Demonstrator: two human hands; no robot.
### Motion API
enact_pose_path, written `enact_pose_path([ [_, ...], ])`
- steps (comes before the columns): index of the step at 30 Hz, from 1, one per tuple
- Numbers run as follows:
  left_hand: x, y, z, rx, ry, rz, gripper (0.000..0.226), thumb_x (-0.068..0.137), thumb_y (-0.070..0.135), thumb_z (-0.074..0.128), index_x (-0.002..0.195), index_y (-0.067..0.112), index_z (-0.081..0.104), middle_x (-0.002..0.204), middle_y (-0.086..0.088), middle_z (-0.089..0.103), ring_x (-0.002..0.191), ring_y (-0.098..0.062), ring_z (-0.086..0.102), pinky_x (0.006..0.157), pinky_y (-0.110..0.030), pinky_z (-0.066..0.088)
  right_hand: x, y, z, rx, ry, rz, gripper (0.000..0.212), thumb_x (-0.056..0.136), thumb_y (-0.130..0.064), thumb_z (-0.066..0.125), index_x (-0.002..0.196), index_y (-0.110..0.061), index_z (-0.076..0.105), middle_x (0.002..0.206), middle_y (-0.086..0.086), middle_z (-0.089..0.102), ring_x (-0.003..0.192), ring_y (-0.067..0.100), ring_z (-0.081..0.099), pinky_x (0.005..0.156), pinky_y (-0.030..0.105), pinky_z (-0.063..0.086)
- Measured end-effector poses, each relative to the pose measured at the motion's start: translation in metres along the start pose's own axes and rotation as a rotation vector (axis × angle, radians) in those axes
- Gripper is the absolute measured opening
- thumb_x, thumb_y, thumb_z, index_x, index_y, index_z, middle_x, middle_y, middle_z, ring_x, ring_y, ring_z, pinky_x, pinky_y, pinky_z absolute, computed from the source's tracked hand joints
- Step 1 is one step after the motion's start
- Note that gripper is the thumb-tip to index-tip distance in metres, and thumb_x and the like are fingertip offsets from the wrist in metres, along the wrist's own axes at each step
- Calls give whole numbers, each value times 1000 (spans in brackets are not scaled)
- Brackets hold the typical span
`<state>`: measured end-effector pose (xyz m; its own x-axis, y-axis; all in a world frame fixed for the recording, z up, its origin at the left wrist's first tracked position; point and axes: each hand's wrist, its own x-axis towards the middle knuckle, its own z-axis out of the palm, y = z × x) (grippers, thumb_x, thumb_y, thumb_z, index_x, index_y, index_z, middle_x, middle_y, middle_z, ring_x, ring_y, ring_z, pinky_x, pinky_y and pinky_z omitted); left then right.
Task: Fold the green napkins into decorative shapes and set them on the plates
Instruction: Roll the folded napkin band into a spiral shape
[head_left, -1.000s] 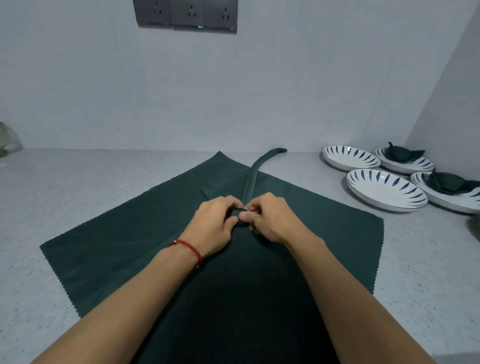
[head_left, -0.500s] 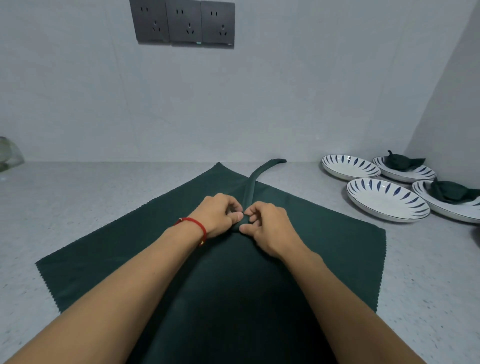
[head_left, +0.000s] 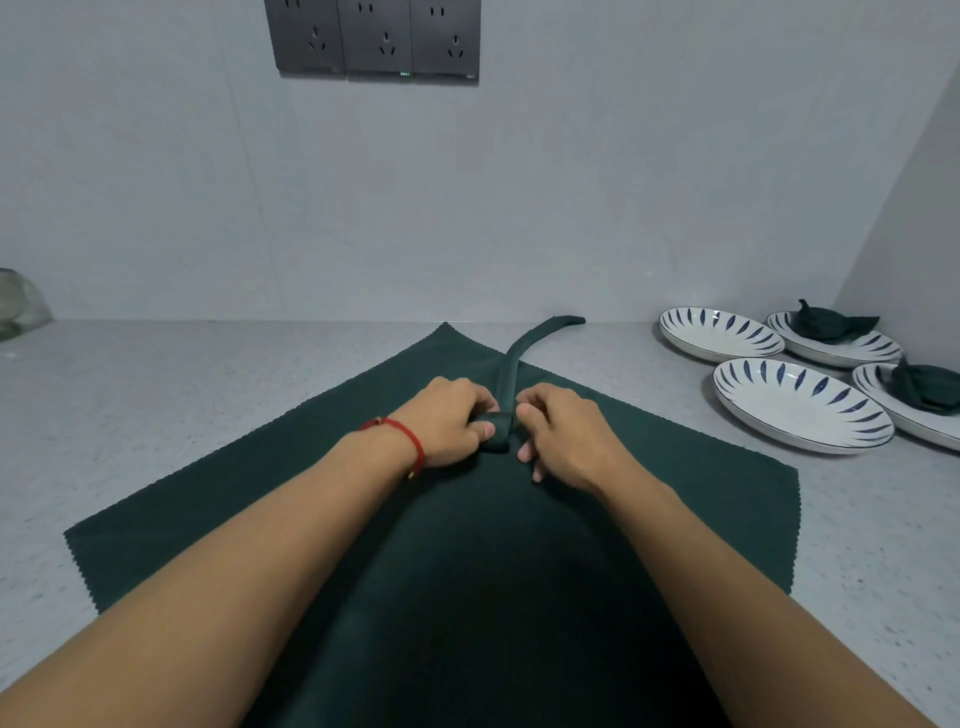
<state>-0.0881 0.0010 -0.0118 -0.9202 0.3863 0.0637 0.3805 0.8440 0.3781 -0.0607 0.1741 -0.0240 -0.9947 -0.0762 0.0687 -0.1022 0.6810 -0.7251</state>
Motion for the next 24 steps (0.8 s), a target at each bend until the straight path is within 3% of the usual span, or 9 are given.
enact_pose_path([
  [2, 12, 4, -10, 36, -87, -18, 27, 97, 27, 59, 122, 20, 66, 114, -1, 69, 107, -20, 62, 86, -24, 43, 0, 3, 7, -45, 9, -69, 21, 100, -27, 57, 119, -19, 55, 96, 5, 68, 74, 19, 65, 80, 36, 56],
  [4, 22, 3, -17, 62, -168, -44, 27, 97, 28, 57, 121, 22, 68, 114, 0, 70, 108, -19, 62, 91, -25, 45, 3, 5, 13, -130, -3, -108, 39, 91, -29, 71, 124, -19, 53, 106, 2, 61, 90, 20, 61, 88, 37, 52],
  [7, 32, -2, -20, 22, -213, -66, 24, 97, 33, 57, 115, 25, 71, 110, 2, 72, 106, -19, 64, 94, -32, 51, 11, 5, 11, -215, 24, -145, 40, 91, -31, 72, 123, -16, 54, 108, 0, 57, 97, 20, 57, 90, 36, 48],
  [10, 33, -3, -12, 1, -62, -5, 27, 98, 30, 60, 122, 23, 68, 118, 1, 69, 114, -20, 61, 94, -29, 46, 24, 4, 0, -234, -52, -112, 28, 94, -34, 68, 112, -15, 60, 98, 1, 65, 88, 20, 59, 85, 36, 51],
  [13, 23, -6, 2, 81, 172, 195, 28, 92, 24, 66, 119, 31, 66, 116, 5, 63, 112, -19, 56, 96, -39, 47, 42, 1, -11, -227, -152, -46, 29, 96, -35, 66, 96, -6, 63, 88, 9, 74, 71, 19, 65, 83, 40, 57],
  [16, 17, -8, 11, 185, 204, 266, 39, 85, 29, 74, 123, 35, 62, 114, 10, 64, 113, -15, 52, 96, -38, 43, 61, -2, -20, -210, -271, 4, 39, 99, -36, 62, 100, 2, 67, 84, 10, 77, 65, 14, 66, 89, 38, 56],
  [19, 28, -4, 9, 177, 207, 200, 39, 85, 31, 75, 121, 29, 62, 113, 6, 64, 113, -19, 53, 97, -40, 42, 71, -1, -25, -208, -339, 22, 37, 102, -39, 55, 88, -7, 67, 79, 7, 77, 65, 15, 67, 86, 34, 56],
  [21, 40, 0, 4, 159, 150, 143, 39, 87, 32, 75, 124, 27, 63, 115, 2, 65, 114, -22, 54, 97, -39, 43, 70, 4, -27, -247, -235, -20, 33, 104, -35, 50, 83, -15, 65, 76, 4, 76, 64, 15, 69, 78, 31, 53],
  [24, 58, 0, -7, 63, 20, 56, 43, 87, 32, 74, 129, 24, 64, 122, -3, 66, 118, -23, 57, 95, -29, 44, 62, 11, -26, -215, 6, -148, 15, 100, -26, 55, 101, -20, 68, 82, -3, 72, 74, 11, 67, 76, 30, 51],
])
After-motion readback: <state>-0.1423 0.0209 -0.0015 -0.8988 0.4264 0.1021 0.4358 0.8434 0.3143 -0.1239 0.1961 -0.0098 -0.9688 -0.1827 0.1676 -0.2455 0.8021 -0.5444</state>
